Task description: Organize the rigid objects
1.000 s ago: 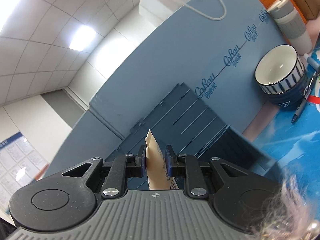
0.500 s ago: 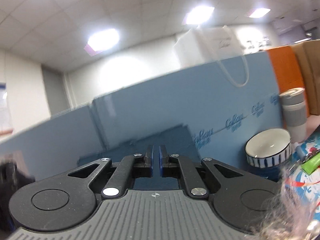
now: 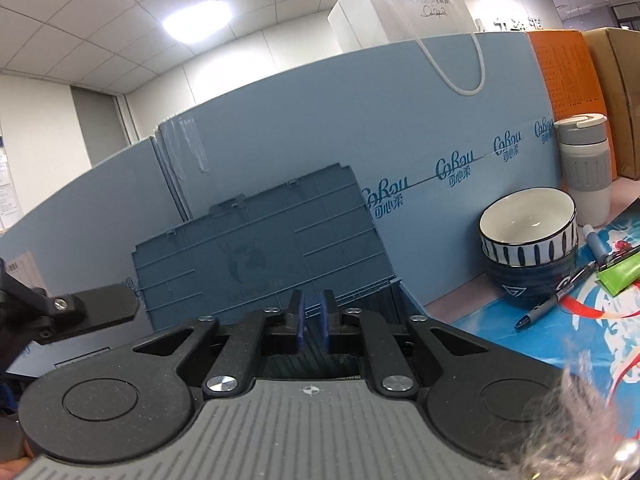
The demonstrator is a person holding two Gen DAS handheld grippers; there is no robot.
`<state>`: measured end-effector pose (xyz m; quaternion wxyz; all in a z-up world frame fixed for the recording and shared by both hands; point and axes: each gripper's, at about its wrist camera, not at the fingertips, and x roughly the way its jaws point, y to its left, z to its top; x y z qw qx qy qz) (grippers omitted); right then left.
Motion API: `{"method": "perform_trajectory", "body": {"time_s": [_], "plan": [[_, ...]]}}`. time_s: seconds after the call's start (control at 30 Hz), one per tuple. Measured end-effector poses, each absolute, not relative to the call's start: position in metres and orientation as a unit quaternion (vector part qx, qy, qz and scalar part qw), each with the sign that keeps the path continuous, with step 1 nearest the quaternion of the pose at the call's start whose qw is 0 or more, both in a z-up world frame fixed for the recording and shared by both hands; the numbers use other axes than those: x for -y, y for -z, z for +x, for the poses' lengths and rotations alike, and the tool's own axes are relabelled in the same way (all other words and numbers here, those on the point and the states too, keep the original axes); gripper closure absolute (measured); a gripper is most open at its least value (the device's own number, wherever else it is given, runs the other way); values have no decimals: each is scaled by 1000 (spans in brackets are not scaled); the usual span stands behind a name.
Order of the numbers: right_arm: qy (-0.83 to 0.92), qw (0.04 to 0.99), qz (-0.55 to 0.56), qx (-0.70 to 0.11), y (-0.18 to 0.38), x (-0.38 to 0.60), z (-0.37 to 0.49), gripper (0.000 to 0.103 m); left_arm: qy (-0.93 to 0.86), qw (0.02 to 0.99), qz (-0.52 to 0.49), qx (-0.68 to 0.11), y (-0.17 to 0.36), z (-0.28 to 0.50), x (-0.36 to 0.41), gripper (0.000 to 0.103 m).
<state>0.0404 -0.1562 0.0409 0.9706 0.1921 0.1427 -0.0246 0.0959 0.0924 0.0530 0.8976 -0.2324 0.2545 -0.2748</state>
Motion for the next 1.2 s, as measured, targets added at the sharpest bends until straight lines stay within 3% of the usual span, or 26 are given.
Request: {"method": "perform_trajectory", "body": {"time_s": [0.2, 0.3, 0.5, 0.93, 1.2], "plan": [[39, 968, 204, -141, -50, 175, 21, 35, 282, 897, -225, -255, -54, 94, -87, 2], [47, 966, 212, -143, -52, 189, 10, 24, 285, 898, -217, -256, -54, 94, -82, 2], [89, 960, 226, -142, -51, 224, -15, 14, 298, 898, -198, -255, -55, 91, -70, 2], [170, 931, 293, -136, -31, 286, -67, 11, 357, 880, -191, -249, -57, 76, -41, 2], [218, 939, 245, -103, -35, 305, -108, 4, 371, 889, -148, -225, -62, 53, -16, 2]]}}
